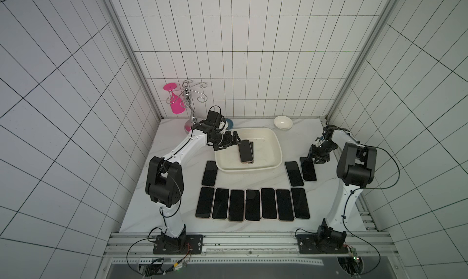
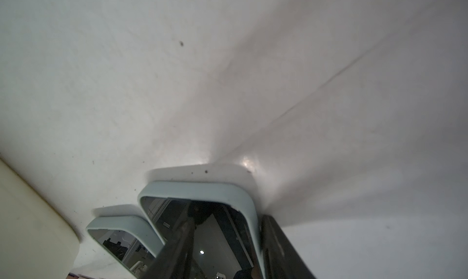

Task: Take the phone out of the storage box
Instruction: Place the phone at the center of the board.

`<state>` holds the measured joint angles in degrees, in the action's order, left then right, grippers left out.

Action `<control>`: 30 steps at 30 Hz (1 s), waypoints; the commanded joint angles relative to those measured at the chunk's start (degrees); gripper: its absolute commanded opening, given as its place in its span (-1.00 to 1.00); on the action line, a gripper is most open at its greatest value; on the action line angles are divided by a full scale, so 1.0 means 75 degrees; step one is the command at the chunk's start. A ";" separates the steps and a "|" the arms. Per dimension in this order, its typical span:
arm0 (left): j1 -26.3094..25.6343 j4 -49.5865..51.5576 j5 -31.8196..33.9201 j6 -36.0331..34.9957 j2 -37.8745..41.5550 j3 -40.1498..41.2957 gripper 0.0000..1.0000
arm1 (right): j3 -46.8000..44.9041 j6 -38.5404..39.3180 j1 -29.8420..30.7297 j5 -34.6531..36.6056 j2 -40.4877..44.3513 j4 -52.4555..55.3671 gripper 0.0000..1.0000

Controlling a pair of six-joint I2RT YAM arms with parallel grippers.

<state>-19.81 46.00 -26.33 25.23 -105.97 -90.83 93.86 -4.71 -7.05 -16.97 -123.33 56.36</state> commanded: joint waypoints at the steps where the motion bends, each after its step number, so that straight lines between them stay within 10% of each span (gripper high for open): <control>1: 0.0017 -0.0197 0.0083 0.0018 0.0091 0.0075 0.95 | -0.0222 0.0076 0.0143 -0.0100 -0.0212 0.0094 -0.09; 21: -0.0053 -0.0239 0.0041 0.0046 0.0099 0.0233 0.95 | -0.1277 0.0207 0.0527 0.0480 0.0354 0.0173 -0.12; 30: -0.0065 -0.0224 0.0079 0.0069 0.0219 0.0170 0.95 | 0.0108 0.0071 0.0712 0.0735 0.1186 0.0068 -0.08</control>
<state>-20.16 45.15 -26.33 25.71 -105.93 -89.32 89.34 -3.68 -3.22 -12.14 -117.73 54.54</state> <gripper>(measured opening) 0.978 0.461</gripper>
